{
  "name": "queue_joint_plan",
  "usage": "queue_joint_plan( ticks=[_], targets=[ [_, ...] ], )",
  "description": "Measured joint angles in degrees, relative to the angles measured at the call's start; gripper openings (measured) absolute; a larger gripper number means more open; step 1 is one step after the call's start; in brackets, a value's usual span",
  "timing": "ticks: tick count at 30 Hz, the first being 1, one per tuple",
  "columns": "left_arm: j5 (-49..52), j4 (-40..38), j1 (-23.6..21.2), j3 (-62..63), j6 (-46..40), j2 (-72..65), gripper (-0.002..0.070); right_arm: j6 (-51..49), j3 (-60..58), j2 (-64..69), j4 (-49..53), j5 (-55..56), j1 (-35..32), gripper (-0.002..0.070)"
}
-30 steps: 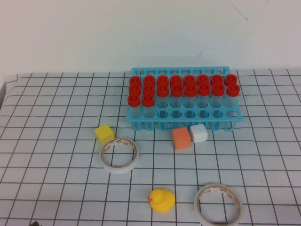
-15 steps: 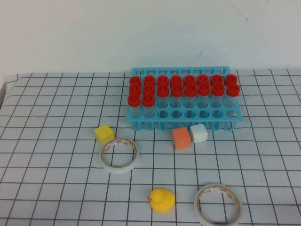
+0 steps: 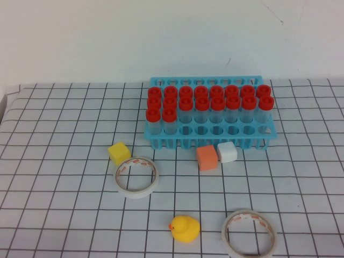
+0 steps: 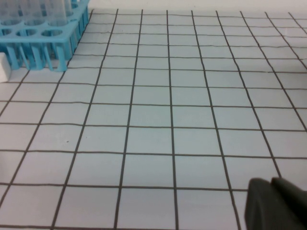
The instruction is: Place the test tubes
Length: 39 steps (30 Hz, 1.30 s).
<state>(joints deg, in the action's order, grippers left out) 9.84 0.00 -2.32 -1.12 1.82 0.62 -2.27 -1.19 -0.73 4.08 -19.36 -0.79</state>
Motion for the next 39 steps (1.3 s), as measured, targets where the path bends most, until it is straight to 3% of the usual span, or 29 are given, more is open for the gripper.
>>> queue_joint_plan(
  ticks=[7,39],
  targets=[
    [7.52,0.00,0.00,0.11,-1.13,0.10,-0.0001,0.00,0.00,0.00,0.00,-0.02,0.00,-0.0001],
    [7.90,0.00,0.00,0.11,-1.26,0.10,-0.0001,0.00,0.09,0.00,0.04,-0.12,0.00,-0.0001]
  ],
)
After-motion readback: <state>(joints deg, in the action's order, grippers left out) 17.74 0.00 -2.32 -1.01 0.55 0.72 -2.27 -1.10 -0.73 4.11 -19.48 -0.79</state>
